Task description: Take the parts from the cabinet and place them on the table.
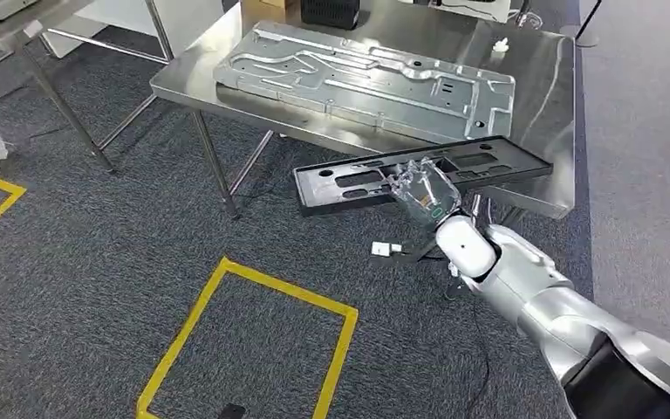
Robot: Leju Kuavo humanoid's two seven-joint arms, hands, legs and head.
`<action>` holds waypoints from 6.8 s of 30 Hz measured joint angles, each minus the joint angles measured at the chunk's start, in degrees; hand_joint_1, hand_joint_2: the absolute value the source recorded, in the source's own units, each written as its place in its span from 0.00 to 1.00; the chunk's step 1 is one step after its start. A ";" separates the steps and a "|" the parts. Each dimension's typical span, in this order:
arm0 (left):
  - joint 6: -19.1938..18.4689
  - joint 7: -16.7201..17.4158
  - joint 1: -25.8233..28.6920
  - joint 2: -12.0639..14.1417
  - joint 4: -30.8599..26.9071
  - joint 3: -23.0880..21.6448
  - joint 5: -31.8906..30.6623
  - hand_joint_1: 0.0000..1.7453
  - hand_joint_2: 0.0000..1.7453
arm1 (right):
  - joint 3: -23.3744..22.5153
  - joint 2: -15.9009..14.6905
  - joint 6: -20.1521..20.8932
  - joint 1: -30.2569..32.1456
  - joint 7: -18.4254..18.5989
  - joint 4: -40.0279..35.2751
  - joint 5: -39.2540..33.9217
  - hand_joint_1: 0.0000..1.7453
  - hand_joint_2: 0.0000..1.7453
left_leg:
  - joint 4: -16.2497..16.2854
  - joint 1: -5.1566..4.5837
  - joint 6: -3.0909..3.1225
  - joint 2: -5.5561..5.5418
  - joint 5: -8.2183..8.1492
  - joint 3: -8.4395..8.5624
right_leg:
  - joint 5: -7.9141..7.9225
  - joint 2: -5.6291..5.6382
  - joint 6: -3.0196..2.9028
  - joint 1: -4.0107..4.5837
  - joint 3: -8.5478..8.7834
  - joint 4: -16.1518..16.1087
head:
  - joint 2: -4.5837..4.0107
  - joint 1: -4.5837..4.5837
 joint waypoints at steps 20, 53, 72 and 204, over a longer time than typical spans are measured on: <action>0.05 0.48 -0.43 -0.02 0.02 0.17 -0.09 0.00 1.00 | -0.81 -0.48 0.52 -4.40 0.00 -0.54 0.00 1.00 1.00 | 0.64 -0.55 -1.29 0.19 2.23 -4.56 | 4.03 0.39 -2.50 1.05 11.34 -16.03 | 0.00 -0.35; 0.13 0.50 -0.49 -0.26 0.02 0.59 -0.11 0.00 1.00 | -1.11 -0.18 0.79 -4.75 -0.50 -1.03 0.00 1.00 1.00 | 1.79 -0.22 -1.16 0.15 2.40 -4.68 | 2.49 0.08 -1.26 0.54 12.35 -15.66 | 0.00 -0.96; 0.81 0.83 -0.87 -0.79 0.02 0.63 -0.61 0.00 1.00 | -2.51 -0.98 0.74 -5.32 -0.15 -1.01 0.00 1.00 1.00 | 3.60 -0.75 -1.68 -0.13 -2.43 1.62 | 9.27 -0.20 -5.53 1.57 9.05 -18.57 | 0.00 -1.31; 0.48 -2.43 -2.26 -0.35 0.00 0.04 -3.06 0.00 0.00 | -5.31 -2.60 1.03 -4.25 -2.51 -1.60 0.00 0.00 0.00 | 0.26 1.78 -3.57 0.26 4.81 -4.30 | 4.15 0.78 1.34 -1.52 11.02 -14.07 | 0.00 -1.07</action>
